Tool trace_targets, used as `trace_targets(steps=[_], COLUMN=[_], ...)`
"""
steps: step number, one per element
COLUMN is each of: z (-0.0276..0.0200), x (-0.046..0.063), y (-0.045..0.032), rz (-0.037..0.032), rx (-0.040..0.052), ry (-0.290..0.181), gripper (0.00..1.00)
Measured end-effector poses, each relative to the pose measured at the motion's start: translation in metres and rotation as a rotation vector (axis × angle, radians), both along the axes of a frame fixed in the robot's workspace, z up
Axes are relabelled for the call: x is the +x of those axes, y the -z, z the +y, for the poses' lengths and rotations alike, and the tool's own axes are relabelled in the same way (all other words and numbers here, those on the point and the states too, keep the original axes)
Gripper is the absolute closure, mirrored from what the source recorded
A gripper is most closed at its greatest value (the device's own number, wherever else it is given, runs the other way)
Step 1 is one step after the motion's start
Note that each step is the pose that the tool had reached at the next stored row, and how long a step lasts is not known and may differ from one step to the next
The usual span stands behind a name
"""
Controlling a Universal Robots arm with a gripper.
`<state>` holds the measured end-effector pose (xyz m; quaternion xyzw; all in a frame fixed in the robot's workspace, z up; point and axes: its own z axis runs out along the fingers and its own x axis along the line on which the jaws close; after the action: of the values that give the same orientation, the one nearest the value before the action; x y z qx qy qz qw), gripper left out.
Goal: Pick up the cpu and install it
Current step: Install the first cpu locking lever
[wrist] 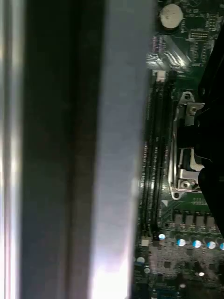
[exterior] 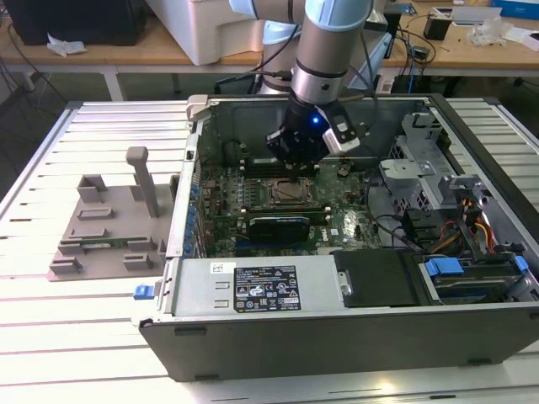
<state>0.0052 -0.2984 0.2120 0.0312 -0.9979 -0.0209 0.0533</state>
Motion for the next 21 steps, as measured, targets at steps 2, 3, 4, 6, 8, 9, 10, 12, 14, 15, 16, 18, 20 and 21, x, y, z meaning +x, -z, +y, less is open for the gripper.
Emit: trace_targets(steps=[2,3,4,6,8,9,10,12,14,15,16,18,20,21], z=[-0.0120,-0.0158,-0.0174,-0.0180,-0.0181,-0.0180,-0.0181,-0.0181,-0.0180,-0.0181,-0.0180,-0.0180,-0.0181,-0.0180], x=[0.000,0.000,0.000,0.000,0.000,0.000,0.000,0.000,0.000,0.000,0.000,0.000,0.000,0.000], y=[0.0000,0.0000,0.0000,-0.0018,-0.0095,-0.0180,-0.0227,-0.0363,-0.0528,-0.0610,-0.0689,-0.0748,-0.0749,-0.0749], rz=[-0.0001,0.0000,-0.0001,-0.0001,-0.0001,0.0000,0.0000,-0.0001,-0.0001,0.0000,0.0000,-0.0002,0.0000,-0.0001], rx=[-0.0005,-0.0007,-0.0005,-0.0006,-0.0005,-0.0006,-0.0005,-0.0005,-0.0005,-0.0005,-0.0005,0.0012,0.0016,0.0016], ry=[0.000,0.000,0.000,0.000,0.000,0.000,0.000,0.000,0.000,0.000,0.000,0.000,0.000,0.000], gripper=[0.89,0.89,0.89,0.89,0.89,0.89,0.89,0.89,0.89,0.89,0.89,0.89,0.89,0.89])
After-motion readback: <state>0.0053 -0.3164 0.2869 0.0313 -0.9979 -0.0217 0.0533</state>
